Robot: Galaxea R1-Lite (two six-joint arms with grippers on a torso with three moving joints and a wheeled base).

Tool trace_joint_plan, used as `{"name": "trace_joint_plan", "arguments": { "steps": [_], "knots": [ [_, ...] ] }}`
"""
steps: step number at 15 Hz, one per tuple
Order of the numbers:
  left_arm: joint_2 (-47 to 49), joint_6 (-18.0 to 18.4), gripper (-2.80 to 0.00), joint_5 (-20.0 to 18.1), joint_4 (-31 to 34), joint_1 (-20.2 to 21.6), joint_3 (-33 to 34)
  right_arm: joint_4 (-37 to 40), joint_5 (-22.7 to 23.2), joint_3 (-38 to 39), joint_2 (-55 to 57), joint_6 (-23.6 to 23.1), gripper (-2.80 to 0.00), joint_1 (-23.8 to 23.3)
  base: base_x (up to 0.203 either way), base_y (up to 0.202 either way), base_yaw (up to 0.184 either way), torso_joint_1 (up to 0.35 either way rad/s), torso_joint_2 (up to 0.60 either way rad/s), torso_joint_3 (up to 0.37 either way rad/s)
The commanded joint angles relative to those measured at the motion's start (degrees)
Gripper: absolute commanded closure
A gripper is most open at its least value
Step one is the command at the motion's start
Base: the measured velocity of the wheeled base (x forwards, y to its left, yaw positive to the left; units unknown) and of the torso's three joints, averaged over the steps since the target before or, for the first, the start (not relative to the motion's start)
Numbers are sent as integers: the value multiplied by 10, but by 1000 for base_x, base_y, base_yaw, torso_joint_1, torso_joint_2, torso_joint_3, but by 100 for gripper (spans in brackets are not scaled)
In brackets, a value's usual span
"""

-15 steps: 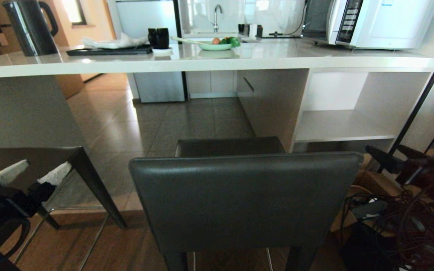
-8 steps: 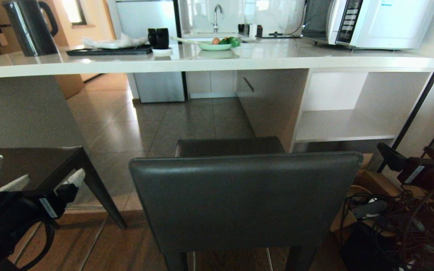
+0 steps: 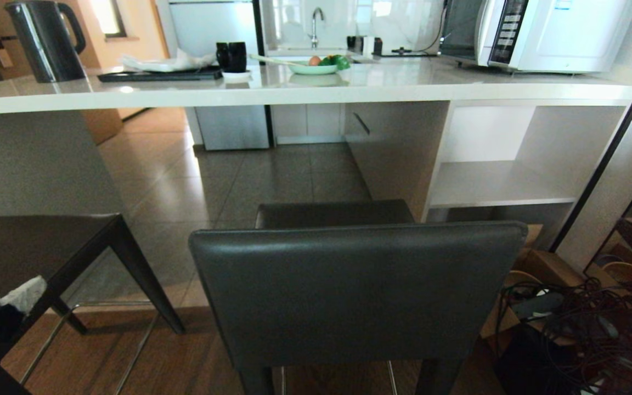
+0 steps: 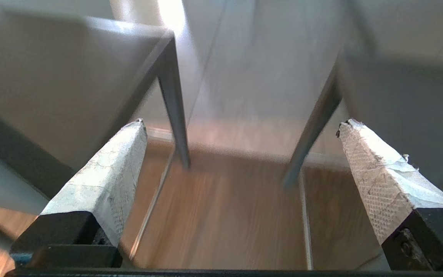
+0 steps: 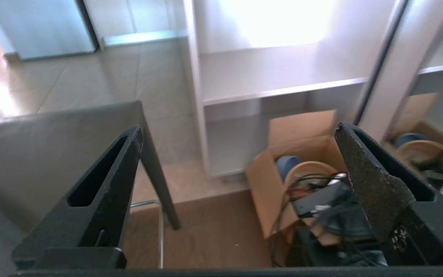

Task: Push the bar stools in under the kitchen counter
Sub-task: Push the gray chair back under the dining table

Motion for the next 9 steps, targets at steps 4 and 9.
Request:
{"name": "trace_joint_plan", "arguments": {
  "steps": [4, 9],
  "knots": [
    [-190, 10, -280, -20, 5, 37, 60, 92, -1, 3, -192, -28, -280, -33, 0, 0, 0, 0, 0, 0],
    [-356, 25, -280, -117, 53, 48, 117, 170, 24, 52, -379, -46, -280, -40, 0, 0, 0, 0, 0, 0]
  ]
}}
